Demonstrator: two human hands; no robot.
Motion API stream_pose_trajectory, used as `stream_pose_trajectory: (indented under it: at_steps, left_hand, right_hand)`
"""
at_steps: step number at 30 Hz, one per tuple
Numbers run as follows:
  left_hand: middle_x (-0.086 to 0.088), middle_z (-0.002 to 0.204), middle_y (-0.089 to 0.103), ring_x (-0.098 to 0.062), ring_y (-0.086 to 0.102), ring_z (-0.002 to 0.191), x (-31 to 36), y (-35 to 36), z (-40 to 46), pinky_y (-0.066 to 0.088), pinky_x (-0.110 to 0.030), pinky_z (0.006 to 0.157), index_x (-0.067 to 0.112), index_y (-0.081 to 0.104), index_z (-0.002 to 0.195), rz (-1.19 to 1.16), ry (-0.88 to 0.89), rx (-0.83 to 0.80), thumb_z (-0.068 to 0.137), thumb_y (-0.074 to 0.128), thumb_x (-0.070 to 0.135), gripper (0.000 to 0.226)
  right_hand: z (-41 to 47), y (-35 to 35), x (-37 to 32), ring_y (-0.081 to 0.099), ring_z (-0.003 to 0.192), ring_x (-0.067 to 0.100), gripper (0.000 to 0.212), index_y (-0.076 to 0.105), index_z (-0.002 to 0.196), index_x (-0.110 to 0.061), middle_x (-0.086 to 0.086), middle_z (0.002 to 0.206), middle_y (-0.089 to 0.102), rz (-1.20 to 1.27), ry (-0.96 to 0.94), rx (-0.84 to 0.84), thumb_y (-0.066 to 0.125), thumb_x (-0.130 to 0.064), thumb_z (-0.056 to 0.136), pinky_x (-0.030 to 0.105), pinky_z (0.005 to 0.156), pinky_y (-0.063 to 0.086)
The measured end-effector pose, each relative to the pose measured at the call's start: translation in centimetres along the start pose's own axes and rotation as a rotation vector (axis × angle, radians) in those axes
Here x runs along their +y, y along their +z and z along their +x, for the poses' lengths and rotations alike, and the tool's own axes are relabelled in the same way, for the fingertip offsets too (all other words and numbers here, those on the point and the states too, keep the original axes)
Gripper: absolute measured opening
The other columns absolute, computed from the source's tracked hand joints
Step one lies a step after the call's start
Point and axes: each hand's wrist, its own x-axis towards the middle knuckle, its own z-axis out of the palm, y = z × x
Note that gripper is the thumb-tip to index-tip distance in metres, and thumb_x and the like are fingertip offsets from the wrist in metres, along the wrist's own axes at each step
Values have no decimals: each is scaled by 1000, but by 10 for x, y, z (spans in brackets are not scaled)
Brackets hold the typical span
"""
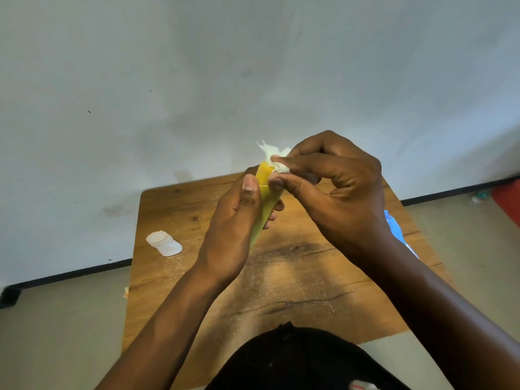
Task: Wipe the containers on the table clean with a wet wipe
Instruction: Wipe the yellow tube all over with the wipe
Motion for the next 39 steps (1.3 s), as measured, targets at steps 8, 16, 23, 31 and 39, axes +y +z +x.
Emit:
stream_pose_trajectory:
  at_steps: [8,16,23,31,39]
  left_hand:
    - [27,123,60,0,59,118,-2,-8,1,50,-31,95,47,48,134,361,126,-49,109,31,51,31]
    - [7,124,56,-3,43,106,6,-22,9,35,-12,82,29,47,144,898,285,124,100,44,63,56]
    - [6,120,58,-8,45,106,11,-28,13,45,-28,79,31,54,140,914,325,137,90,57,67,61]
    - [0,118,61,-19,51,103,14,-22,7,46,-35,70,28,56,139,1044,403,103,89,61,61,59]
    - [2,122,60,-16,49,107,0,-8,0,51,-40,76,29,57,139,1006,400,36,88,69,59,60]
  right_hand:
    - [0,-1,-7,67,90,14,22,82,114,-18,0,99,71,-72,-2,-72,84,-21,92,25,72,54]
    - [-12,-4,-5,66,94,2,36,77,127,-17,-6,108,78,-97,175,-10,80,-29,93,5,74,46]
    - [-2,-9,-7,76,90,8,23,83,105,-15,-8,98,80,80,342,-23,85,-30,87,27,74,64]
    - [6,-7,-7,50,56,7,33,71,77,-17,-1,65,63,-34,355,-42,82,-45,89,23,51,40]
    - [14,0,-4,51,60,4,38,61,74,-18,-10,65,56,-225,278,61,80,-47,91,20,57,37]
